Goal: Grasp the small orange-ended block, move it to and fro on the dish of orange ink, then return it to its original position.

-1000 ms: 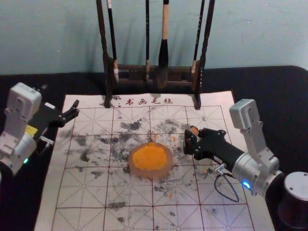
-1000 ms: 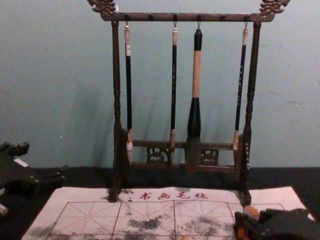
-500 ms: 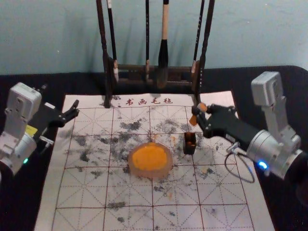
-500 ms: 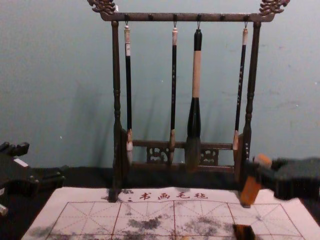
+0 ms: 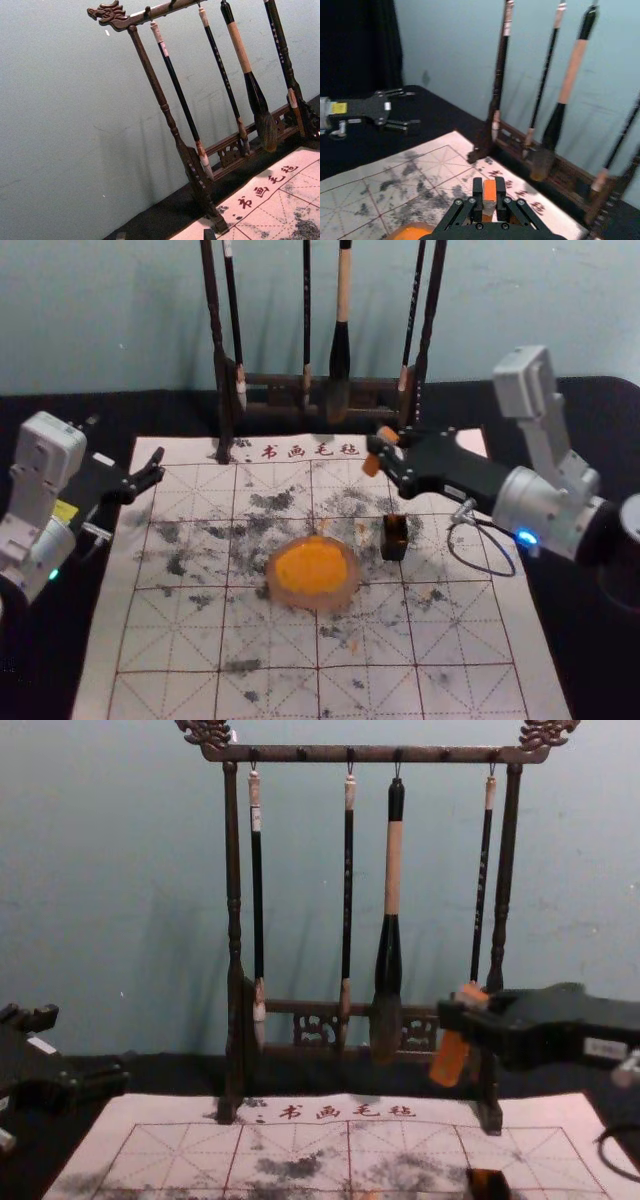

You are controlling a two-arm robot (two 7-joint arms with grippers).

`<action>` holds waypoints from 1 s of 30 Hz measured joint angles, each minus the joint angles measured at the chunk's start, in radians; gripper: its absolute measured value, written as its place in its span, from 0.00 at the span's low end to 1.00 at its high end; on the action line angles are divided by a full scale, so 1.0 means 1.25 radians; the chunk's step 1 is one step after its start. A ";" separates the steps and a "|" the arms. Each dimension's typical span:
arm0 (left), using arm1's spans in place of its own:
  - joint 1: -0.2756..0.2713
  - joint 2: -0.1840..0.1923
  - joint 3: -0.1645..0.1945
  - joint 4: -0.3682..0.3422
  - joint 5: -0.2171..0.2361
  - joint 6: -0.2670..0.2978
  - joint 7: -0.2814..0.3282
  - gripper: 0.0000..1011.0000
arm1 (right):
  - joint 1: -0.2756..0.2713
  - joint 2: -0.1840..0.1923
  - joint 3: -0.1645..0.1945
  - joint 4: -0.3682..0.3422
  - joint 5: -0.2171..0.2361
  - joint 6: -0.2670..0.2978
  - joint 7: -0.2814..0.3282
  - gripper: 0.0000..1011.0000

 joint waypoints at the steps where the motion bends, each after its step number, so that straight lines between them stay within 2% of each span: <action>1: 0.000 0.000 0.000 0.000 0.000 0.000 0.000 0.99 | 0.009 -0.002 -0.007 0.009 0.002 0.000 0.008 0.11; 5: 0.000 0.000 0.000 0.000 0.000 0.000 0.000 0.99 | 0.040 -0.007 -0.030 0.040 0.009 -0.001 0.039 0.11; 11: 0.000 0.000 0.000 0.000 0.000 0.000 0.000 0.99 | 0.091 -0.015 -0.087 0.096 0.018 -0.001 0.106 0.11; 18: 0.000 0.000 0.000 0.000 0.000 0.000 0.000 0.99 | 0.124 -0.018 -0.136 0.135 0.011 0.008 0.136 0.11; 24: 0.000 0.000 0.000 0.000 0.000 0.000 0.000 0.99 | 0.145 -0.018 -0.168 0.165 0.004 0.014 0.150 0.11; 30: 0.000 0.000 0.000 0.000 0.000 0.000 0.000 0.99 | 0.156 -0.015 -0.188 0.180 0.005 0.019 0.160 0.11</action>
